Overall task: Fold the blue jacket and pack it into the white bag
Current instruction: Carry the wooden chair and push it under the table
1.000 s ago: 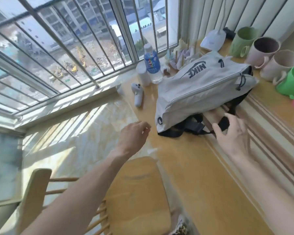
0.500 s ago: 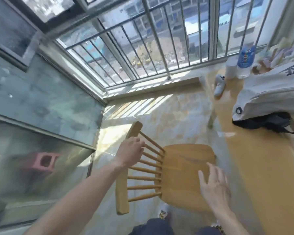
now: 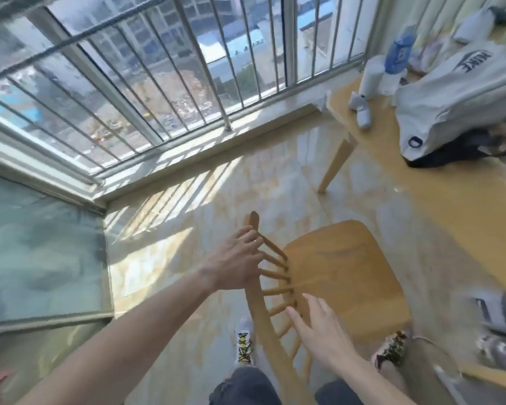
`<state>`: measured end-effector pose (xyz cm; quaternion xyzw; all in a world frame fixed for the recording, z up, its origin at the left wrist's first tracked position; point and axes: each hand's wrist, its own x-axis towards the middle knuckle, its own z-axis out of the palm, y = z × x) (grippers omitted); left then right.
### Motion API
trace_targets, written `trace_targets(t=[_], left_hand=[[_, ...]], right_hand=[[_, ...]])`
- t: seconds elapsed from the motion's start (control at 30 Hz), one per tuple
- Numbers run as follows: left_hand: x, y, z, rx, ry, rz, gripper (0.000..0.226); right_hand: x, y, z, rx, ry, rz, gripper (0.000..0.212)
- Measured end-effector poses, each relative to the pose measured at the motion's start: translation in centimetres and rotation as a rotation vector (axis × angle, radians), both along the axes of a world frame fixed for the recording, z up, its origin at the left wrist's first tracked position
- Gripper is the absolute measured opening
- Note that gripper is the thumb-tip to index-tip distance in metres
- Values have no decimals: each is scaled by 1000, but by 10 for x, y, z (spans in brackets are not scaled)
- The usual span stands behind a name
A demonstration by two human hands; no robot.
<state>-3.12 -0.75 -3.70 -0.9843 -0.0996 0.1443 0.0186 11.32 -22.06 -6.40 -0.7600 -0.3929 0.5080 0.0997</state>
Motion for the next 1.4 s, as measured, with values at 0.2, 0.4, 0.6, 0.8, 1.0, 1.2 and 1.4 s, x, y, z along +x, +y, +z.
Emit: trace_targets(t=[0.2,0.4,0.6,0.8,1.0,1.2,1.4], left_hand=[[-13,54,-14,-143,6,-308,62],[-1,53,-11,-112,-117,0,50],[-4,4,-5,-454,-201,469,92],[4,-12,-2,-680,-327,810,101],[8,-5,0,-860,-353,911,103],[9,7,-7,-1229,218,1459,35],[15,4,2,-1595,334,1608,45]], right_hand=[[-80,19,40,-78,-77,-258,77],[-115,29,39,-142,-202,-588,58],[-160,23,9,-141,-630,-994,34],[-183,28,7,-239,-722,-1463,86],[-176,45,19,-146,-204,-2450,100],[-165,59,9,316,675,-2873,34],[-160,52,-13,420,841,-2737,43]])
